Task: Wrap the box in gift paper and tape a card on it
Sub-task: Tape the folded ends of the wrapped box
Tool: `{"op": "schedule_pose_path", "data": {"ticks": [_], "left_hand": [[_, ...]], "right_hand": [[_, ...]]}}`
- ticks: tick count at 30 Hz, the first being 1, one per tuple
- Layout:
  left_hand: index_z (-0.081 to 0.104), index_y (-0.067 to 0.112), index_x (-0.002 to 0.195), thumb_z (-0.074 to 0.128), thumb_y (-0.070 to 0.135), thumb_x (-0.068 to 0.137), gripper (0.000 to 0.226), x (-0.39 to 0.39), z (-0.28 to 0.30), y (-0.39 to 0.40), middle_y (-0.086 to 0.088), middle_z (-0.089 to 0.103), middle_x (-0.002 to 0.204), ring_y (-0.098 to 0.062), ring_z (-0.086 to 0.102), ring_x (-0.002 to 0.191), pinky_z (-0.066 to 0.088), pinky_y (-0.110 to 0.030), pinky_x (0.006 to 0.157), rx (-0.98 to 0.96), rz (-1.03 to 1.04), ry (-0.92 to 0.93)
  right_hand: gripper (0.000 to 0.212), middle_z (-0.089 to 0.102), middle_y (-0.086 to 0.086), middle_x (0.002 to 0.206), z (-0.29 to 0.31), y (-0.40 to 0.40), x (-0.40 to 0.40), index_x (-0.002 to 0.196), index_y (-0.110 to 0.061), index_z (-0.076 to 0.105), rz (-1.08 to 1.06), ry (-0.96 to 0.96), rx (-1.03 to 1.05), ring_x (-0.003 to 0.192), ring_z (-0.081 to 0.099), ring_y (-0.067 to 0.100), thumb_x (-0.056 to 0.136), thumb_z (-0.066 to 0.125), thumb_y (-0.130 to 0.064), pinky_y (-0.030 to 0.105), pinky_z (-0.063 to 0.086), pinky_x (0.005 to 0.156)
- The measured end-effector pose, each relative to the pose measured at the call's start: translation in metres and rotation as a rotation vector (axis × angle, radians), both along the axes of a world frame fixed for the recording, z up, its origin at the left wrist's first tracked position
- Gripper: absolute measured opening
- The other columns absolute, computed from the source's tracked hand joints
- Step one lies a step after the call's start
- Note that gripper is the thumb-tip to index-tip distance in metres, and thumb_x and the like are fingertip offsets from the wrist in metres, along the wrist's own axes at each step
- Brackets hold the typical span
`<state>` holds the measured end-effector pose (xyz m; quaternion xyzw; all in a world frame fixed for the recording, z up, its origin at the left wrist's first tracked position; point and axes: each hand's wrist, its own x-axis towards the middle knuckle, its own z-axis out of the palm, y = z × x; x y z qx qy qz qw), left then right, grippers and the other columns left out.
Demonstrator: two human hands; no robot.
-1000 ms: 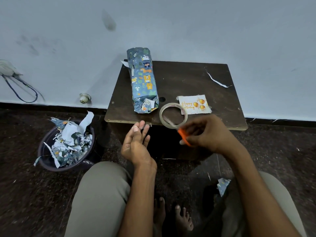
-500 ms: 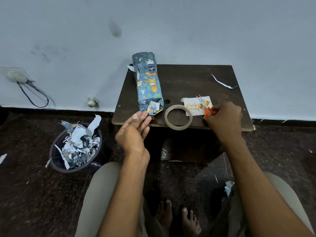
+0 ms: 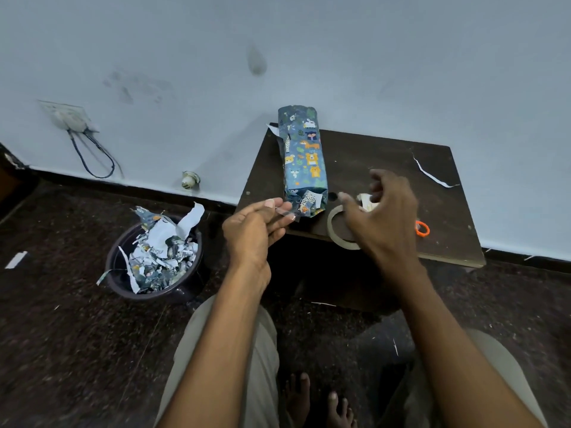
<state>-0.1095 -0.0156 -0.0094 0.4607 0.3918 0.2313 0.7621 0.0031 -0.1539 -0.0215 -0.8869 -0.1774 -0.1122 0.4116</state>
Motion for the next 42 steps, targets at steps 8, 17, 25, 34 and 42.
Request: {"op": "schedule_pose_path", "data": {"ticks": [8, 17, 25, 34, 42], "left_hand": [[0.073, 0.009, 0.092, 0.057, 0.005, 0.098, 0.017, -0.003, 0.005, 0.000, 0.000, 0.078, 0.083, -0.007, 0.074, 0.072, 0.049, -0.016, 0.060, -0.053, 0.086, -0.009], [0.074, 0.007, 0.098, 0.059, 0.006, 0.098, 0.015, -0.004, 0.001, 0.008, -0.005, 0.079, 0.092, -0.018, 0.075, 0.087, 0.051, -0.016, 0.061, -0.039, 0.158, -0.015], [0.074, 0.011, 0.093, 0.060, 0.007, 0.098, 0.015, -0.002, 0.000, 0.006, -0.004, 0.079, 0.090, -0.015, 0.076, 0.082, 0.051, -0.018, 0.063, -0.005, 0.197, -0.024], [0.073, 0.001, 0.109, 0.063, 0.009, 0.096, 0.018, -0.001, -0.004, 0.016, -0.007, 0.079, 0.094, -0.019, 0.077, 0.088, 0.050, -0.017, 0.060, -0.021, 0.248, -0.059], [0.073, 0.002, 0.109, 0.065, 0.001, 0.094, 0.017, 0.000, -0.004, 0.014, -0.014, 0.076, 0.107, -0.024, 0.073, 0.100, 0.056, -0.029, 0.079, 0.247, 0.351, -0.241]], "right_hand": [[0.115, 0.052, 0.018, 0.132, -0.012, 0.083, -0.010, 0.150, -0.006, 0.028, -0.042, 0.052, -0.286, 0.122, 0.050, 0.039, 0.067, 0.074, -0.071, 0.047, 0.037, 0.101], [0.108, 0.052, 0.015, 0.126, -0.032, 0.091, -0.006, 0.148, -0.005, 0.030, -0.112, -0.034, -0.327, 0.114, 0.052, 0.035, 0.066, 0.074, -0.059, 0.046, 0.038, 0.095], [0.097, 0.052, 0.016, 0.115, -0.034, 0.097, -0.002, 0.152, -0.018, 0.029, -0.107, -0.063, -0.362, 0.102, 0.053, 0.036, 0.071, 0.068, -0.056, 0.045, 0.037, 0.089], [0.084, 0.049, 0.010, 0.110, -0.014, 0.094, 0.000, 0.138, -0.023, 0.046, -0.132, -0.108, -0.255, 0.095, 0.055, 0.033, 0.060, 0.066, -0.047, 0.043, 0.040, 0.084], [0.059, 0.063, 0.006, 0.105, 0.027, 0.043, -0.007, 0.114, -0.026, 0.066, -0.052, 0.017, 0.265, 0.083, 0.054, 0.011, 0.057, 0.077, -0.040, 0.011, 0.038, 0.069]]}}
